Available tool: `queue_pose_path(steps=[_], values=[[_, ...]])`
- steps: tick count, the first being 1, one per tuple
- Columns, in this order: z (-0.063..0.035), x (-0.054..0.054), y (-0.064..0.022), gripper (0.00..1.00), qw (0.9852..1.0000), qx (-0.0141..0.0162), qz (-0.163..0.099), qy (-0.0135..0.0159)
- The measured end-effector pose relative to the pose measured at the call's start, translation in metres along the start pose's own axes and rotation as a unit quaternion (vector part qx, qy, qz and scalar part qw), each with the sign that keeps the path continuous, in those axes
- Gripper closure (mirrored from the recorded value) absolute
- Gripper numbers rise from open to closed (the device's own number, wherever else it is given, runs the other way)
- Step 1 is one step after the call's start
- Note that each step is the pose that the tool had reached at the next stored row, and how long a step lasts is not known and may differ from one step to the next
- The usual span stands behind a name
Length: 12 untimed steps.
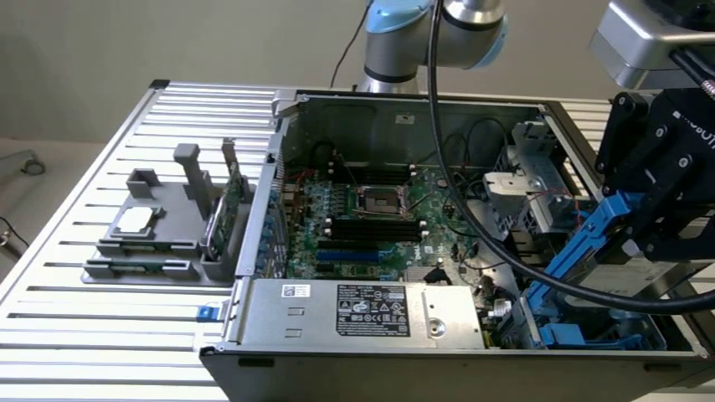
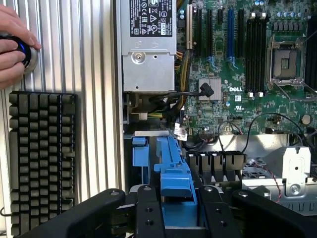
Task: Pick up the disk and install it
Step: 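Insert the disk into the insertion slot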
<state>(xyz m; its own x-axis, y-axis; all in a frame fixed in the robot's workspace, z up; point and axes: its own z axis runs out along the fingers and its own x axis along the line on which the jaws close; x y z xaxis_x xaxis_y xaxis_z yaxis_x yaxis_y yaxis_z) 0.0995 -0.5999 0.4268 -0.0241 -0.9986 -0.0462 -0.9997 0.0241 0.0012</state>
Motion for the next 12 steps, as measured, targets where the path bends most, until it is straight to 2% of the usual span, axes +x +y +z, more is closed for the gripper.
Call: queue_pose_path(steps=[5, 12], values=[[0.0005, 0.0, -0.0024, 0.67, 1.0, -0.0007, 0.0, 0.0002], [0.0029, 0.0001, -0.0026, 0.67, 1.0, -0.0045, -0.002, 0.0003]])
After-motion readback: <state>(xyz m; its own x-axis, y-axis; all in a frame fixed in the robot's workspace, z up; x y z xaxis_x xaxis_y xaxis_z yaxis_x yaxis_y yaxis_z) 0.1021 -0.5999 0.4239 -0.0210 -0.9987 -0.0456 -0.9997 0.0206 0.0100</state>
